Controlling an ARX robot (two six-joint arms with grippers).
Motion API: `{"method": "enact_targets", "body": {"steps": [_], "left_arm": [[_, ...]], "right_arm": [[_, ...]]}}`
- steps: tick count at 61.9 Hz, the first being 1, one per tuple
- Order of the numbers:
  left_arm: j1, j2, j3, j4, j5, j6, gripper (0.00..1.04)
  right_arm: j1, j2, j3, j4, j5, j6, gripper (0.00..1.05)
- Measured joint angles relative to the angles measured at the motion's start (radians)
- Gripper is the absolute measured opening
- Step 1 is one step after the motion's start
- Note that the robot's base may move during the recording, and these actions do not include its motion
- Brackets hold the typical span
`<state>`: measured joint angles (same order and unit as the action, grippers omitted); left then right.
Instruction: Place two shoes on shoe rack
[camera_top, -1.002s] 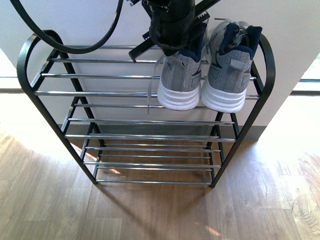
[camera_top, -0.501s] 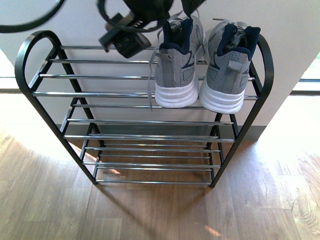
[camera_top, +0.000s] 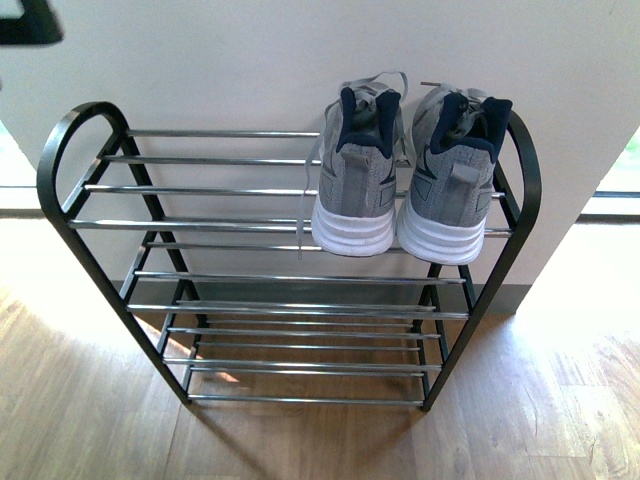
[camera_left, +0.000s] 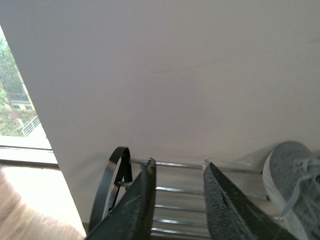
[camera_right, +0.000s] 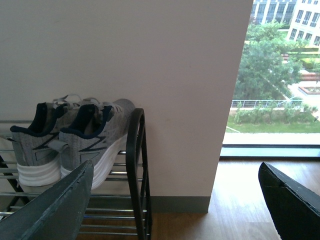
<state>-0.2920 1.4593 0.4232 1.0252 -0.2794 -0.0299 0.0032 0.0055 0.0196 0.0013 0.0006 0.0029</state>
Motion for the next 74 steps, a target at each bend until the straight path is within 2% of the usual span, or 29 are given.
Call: {"method": "enact_targets", "body": {"steps": [4, 18, 23, 34, 37, 41, 74], "left_arm": [[0.033, -0.063, -0.068, 0.003, 0.031, 0.006, 0.01], [0.137, -0.304, -0.251, -0.051, 0.130, 0.016, 0.01], [0.163, -0.330, -0.312, -0.012, 0.154, 0.018, 0.01], [0.202, -0.496, -0.368, -0.129, 0.192, 0.019, 0.01], [0.251, -0.555, -0.380, -0.178, 0.264, 0.020, 0.01], [0.285, -0.629, -0.392, -0.239, 0.271, 0.019, 0.01], [0.288, -1.032, -0.409, -0.601, 0.279, 0.019, 0.01]], "right_arm": [[0.000, 0.000, 0.000, 0.000, 0.000, 0.000, 0.96], [0.000, 0.000, 0.000, 0.000, 0.000, 0.000, 0.96], [0.000, 0.000, 0.000, 0.000, 0.000, 0.000, 0.96], [0.000, 0.000, 0.000, 0.000, 0.000, 0.000, 0.96], [0.000, 0.000, 0.000, 0.000, 0.000, 0.000, 0.96], [0.000, 0.000, 0.000, 0.000, 0.000, 0.000, 0.96], [0.000, 0.000, 0.000, 0.000, 0.000, 0.000, 0.96]]}}
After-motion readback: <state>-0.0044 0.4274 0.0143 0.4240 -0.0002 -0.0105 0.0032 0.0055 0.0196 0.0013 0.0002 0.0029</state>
